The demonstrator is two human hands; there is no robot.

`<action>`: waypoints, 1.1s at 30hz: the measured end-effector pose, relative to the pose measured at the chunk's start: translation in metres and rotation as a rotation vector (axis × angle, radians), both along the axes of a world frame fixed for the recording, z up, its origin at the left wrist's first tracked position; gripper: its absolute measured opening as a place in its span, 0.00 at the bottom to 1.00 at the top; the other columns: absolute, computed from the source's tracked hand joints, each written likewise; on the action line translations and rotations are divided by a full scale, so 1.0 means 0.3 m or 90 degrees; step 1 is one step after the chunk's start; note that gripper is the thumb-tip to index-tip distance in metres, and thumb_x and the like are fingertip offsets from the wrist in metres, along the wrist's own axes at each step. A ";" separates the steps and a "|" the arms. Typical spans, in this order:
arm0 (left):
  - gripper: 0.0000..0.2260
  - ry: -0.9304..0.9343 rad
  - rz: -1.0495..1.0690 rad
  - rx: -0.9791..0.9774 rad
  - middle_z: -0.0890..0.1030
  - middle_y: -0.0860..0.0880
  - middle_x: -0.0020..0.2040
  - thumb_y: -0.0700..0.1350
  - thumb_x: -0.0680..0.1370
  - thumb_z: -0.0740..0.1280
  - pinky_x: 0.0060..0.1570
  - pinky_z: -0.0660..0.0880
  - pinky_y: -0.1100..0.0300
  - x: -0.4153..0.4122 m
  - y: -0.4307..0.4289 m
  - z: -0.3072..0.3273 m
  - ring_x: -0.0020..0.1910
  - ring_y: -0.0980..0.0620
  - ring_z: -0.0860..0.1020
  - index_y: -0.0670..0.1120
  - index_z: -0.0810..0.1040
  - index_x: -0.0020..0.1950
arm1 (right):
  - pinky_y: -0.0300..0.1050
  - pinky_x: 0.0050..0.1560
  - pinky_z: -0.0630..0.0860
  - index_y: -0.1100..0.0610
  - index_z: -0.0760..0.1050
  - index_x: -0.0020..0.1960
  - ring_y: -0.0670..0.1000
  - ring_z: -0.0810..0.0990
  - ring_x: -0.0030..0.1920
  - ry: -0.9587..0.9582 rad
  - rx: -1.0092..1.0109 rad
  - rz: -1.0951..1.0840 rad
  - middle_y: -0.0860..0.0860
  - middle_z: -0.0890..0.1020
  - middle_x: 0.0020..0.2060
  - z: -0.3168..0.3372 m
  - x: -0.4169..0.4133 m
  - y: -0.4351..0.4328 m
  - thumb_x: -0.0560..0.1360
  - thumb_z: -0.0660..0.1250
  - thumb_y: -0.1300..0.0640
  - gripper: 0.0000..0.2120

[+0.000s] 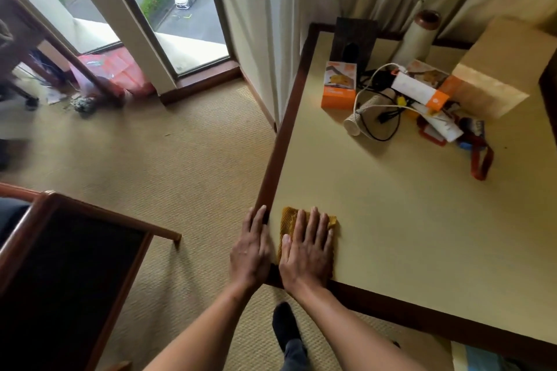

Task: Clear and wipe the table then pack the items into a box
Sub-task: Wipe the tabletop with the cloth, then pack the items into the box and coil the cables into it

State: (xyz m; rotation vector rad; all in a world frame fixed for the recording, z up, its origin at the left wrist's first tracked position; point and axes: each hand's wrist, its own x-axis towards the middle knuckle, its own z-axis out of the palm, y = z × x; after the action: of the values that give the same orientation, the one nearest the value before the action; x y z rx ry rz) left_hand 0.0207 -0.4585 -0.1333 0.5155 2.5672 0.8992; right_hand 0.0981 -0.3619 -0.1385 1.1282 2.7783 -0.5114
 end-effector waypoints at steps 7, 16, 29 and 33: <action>0.15 -0.018 0.007 0.010 0.70 0.46 0.75 0.49 0.84 0.60 0.72 0.66 0.50 -0.080 0.060 0.106 0.74 0.47 0.67 0.50 0.77 0.69 | 0.58 0.78 0.52 0.52 0.63 0.79 0.55 0.53 0.80 0.110 -0.130 -0.043 0.55 0.57 0.81 0.091 0.030 0.102 0.81 0.48 0.42 0.29; 0.12 0.003 -0.188 0.124 0.80 0.53 0.64 0.50 0.84 0.62 0.60 0.77 0.49 -0.102 0.525 0.437 0.59 0.53 0.79 0.53 0.80 0.65 | 0.38 0.50 0.75 0.54 0.80 0.62 0.49 0.79 0.54 0.357 -0.214 -0.278 0.51 0.80 0.56 0.434 0.137 0.592 0.82 0.60 0.55 0.13; 0.07 0.026 -0.245 0.172 0.81 0.52 0.48 0.43 0.80 0.67 0.39 0.69 0.73 -0.026 1.591 0.676 0.50 0.51 0.80 0.45 0.84 0.54 | 0.45 0.46 0.70 0.60 0.82 0.54 0.55 0.79 0.49 0.428 -0.157 -0.383 0.57 0.84 0.50 0.628 0.230 1.647 0.82 0.62 0.55 0.12; 0.10 0.025 -0.236 0.106 0.82 0.50 0.53 0.45 0.82 0.65 0.34 0.65 0.74 -0.066 1.810 0.647 0.51 0.52 0.78 0.45 0.81 0.60 | 0.47 0.50 0.72 0.64 0.80 0.57 0.62 0.79 0.56 0.379 -0.180 -0.390 0.62 0.82 0.56 0.563 0.198 1.890 0.82 0.61 0.57 0.14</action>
State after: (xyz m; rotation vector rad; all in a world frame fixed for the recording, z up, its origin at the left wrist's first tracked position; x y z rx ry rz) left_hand 0.0008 0.0844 0.0609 1.0256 2.3265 0.9757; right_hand 0.1574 0.2050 0.0304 2.0098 2.5780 -1.4557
